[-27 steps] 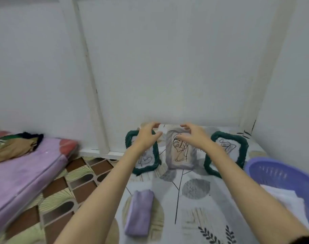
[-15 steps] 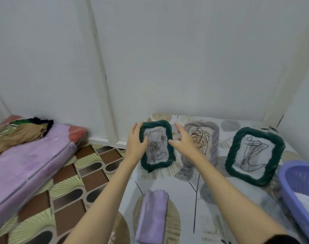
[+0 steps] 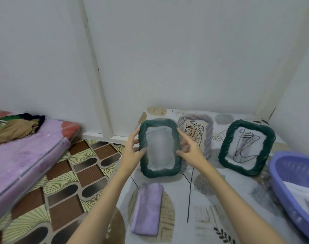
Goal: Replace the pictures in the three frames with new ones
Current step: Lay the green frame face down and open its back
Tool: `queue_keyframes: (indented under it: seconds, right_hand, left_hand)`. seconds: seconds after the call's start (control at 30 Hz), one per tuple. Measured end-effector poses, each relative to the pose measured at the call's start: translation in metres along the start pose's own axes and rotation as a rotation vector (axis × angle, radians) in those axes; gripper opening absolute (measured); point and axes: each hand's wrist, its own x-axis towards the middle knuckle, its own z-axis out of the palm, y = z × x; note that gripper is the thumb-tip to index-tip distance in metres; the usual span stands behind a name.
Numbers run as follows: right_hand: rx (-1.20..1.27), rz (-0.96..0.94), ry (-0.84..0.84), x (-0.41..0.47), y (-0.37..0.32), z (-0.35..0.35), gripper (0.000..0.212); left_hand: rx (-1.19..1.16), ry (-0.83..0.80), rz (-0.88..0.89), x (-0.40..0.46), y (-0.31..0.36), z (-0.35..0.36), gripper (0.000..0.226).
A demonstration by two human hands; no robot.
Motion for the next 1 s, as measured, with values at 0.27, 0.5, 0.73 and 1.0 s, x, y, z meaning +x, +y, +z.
queue_keyframes:
  seconds: [0.27,0.5,0.73,1.0]
  right_hand:
    - [0.009,0.130,0.005,-0.111,0.003,-0.055,0.072]
    - [-0.107,-0.194,0.219,-0.154,-0.028,-0.053,0.048]
    - [-0.168,-0.119,0.340,-0.175,-0.035,-0.063,0.047]
    - [-0.014,-0.030,0.347,-0.192,-0.012,-0.106,0.040]
  left_hand:
    - [-0.186,-0.092,-0.022,-0.082,0.035,0.048,0.058]
    - [0.021,-0.139,0.123,-0.127,0.060,0.081,0.066]
    - [0.057,-0.275,0.185,-0.163,0.066,0.113,0.062]
    - [-0.012,-0.147,0.161,-0.145,0.072,0.110,0.029]
